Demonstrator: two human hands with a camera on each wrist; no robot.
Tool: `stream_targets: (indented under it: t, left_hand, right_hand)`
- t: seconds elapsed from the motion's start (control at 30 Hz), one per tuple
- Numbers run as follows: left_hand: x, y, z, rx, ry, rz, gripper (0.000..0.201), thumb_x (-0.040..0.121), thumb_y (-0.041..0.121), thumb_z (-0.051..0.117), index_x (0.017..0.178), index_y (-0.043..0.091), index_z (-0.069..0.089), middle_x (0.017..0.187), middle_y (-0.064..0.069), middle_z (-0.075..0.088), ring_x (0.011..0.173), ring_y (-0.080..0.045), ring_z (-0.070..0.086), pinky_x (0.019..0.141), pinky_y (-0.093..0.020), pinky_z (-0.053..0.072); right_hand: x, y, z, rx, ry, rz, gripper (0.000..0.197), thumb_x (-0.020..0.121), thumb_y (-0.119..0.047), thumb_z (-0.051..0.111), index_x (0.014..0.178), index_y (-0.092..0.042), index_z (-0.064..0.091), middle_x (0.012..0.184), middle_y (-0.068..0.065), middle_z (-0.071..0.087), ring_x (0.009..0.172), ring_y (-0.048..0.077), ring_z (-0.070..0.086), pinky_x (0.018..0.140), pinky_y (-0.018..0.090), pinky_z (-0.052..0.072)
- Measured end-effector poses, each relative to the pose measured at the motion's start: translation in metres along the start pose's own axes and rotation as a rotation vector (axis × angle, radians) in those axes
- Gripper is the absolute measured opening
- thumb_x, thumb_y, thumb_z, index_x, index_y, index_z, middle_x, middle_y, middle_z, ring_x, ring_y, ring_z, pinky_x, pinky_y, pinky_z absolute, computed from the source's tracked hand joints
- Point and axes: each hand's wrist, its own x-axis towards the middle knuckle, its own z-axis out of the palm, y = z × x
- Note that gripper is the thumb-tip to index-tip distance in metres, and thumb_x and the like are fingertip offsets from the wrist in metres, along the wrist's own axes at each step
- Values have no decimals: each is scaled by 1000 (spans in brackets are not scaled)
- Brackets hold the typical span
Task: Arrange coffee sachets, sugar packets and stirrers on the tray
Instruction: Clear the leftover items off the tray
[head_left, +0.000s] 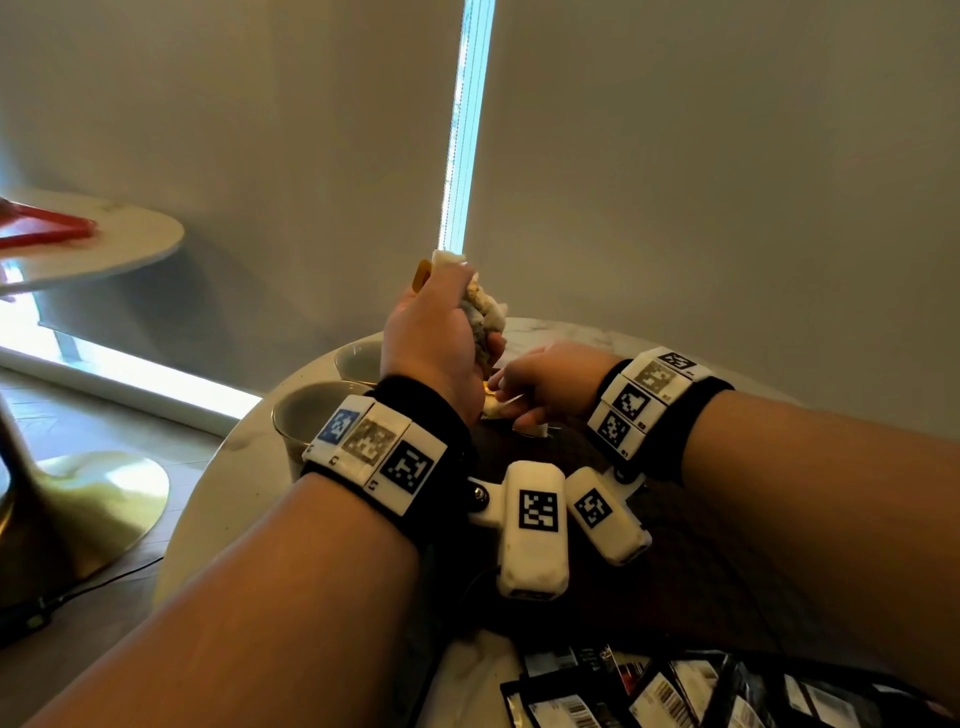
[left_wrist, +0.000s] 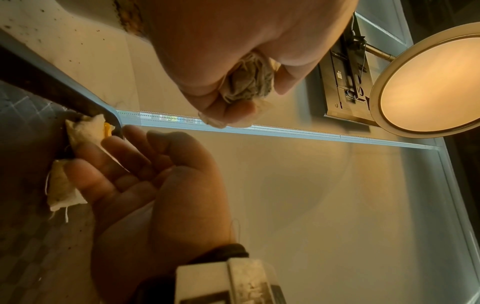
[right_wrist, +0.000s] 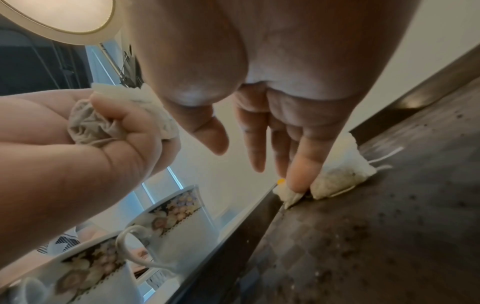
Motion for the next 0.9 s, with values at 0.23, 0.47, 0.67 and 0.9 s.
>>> stream_targets:
  t: [0.23,0.47,0.67,0.9]
  left_hand:
    - [-2,1,0,-11,-4,11,17,94,28,65,103,14,60,82,-5,59,65,-16,58,53,-26,49]
    - [-7,2,1,-56,-34,-2,18,92,31,60,93,13,64,79,-6,60,69,-20,58,56,-29,48]
    - [-9,0,3,-80,-92,-64,29,94,37,52,98,11,64,92,-9,58,83,-25,58,60,-29,51]
    - [-9,-3,1,-76,-110,-160,42,98,44,49,119,12,65,100,-12,63,81,-24,65,62,-32,55]
  right_hand:
    - [-1,0,10,136,-18,47,18,94,-3,51,108,-1,61,80,9,52,68,17,50,65,24,42]
    - [5,4,9,97,59,-45,9,96,-12,56,90,-7,61,98,15,65,87,27,64,90,44,56]
    - [-12,-4,-17,230,133,-265,16,100,-20,55,105,-8,64,95,12,65,74,20,61,60,29,48]
    - [-34,-11,-27,302,6,-383,29,91,-16,67,118,-5,63,96,12,68,78,23,62,60,29,49]
